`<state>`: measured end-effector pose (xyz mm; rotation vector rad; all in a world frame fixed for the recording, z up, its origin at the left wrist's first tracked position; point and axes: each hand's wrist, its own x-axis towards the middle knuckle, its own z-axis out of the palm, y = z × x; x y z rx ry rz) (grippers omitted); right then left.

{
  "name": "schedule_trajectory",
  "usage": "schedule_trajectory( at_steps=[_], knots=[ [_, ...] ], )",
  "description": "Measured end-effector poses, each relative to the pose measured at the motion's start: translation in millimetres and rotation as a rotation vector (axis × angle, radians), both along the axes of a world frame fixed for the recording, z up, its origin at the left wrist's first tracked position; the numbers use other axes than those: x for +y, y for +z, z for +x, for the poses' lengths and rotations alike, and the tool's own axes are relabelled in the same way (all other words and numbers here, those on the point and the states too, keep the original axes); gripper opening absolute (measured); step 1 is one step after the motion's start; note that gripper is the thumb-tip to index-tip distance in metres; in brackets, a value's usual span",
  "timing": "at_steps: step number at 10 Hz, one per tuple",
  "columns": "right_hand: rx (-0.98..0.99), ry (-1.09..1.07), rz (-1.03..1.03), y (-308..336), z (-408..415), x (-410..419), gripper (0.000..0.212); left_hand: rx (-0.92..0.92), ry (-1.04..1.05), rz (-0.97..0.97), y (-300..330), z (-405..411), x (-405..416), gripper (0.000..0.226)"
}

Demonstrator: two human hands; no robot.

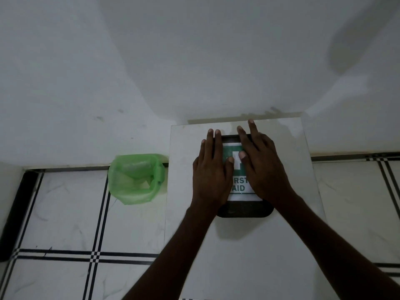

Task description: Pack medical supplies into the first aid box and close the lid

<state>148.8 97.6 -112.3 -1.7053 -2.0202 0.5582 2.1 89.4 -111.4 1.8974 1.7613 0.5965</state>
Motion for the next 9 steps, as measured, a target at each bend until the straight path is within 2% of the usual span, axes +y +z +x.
schedule_trajectory(
  at_steps=[1, 2, 3, 4, 7, 8, 9],
  knots=[
    [0.116, -0.091, -0.022, 9, 3, -11, 0.064, -0.146, 0.101, -0.008, 5, -7, -8, 0.063],
    [0.375, -0.352, -0.284, 15, 7, -39, 0.068, -0.346, 0.248, -0.092, 9, -17, -30, 0.051],
    [0.559, -0.423, -0.497, 2, 5, -65, 0.05, -0.559, 0.254, -0.241, 8, -11, -55, 0.034],
    [0.626, -0.462, -0.476, -5, 3, -67, 0.042, -0.631, 0.284, -0.24, 4, -2, -58, 0.032],
    [0.623, -0.431, -0.491, 3, 15, -55, 0.044, -0.644, 0.29, -0.31, 10, 2, -47, 0.036],
    [0.617, -0.459, -0.452, 24, 27, -59, 0.053, -0.645, 0.307, -0.333, 25, -2, -53, 0.039],
    [0.496, -0.492, -0.381, 53, 36, -72, 0.06, -0.508, 0.34, -0.249, 46, -17, -64, 0.048]
  ],
)
